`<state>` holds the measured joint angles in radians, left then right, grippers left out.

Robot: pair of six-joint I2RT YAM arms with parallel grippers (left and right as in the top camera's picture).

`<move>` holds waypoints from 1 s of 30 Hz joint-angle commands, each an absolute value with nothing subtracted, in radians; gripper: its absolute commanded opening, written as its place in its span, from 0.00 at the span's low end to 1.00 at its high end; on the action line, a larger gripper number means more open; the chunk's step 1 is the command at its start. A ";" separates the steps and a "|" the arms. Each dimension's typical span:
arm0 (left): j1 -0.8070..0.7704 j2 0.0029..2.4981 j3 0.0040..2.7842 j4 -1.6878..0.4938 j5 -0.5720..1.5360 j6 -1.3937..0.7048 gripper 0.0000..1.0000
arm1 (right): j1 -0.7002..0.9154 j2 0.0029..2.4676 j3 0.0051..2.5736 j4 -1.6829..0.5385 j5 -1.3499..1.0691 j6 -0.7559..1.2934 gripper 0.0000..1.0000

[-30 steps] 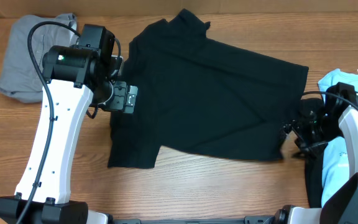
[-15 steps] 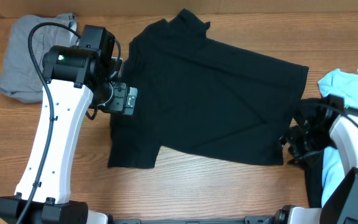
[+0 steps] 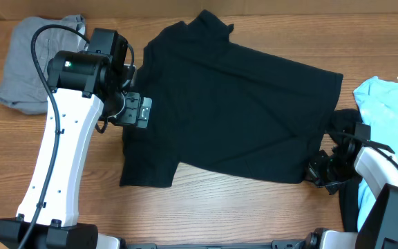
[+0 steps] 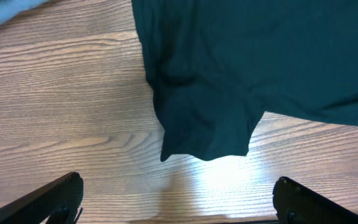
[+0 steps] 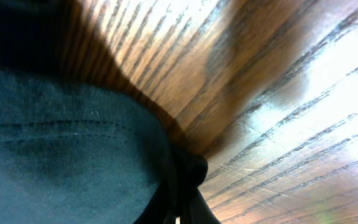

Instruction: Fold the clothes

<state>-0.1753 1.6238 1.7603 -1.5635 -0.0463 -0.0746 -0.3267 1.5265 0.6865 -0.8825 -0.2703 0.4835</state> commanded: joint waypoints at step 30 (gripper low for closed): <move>0.013 1.629 1.284 -1.263 0.049 -0.232 1.00 | -0.327 1.526 0.774 -1.000 -0.393 0.489 0.67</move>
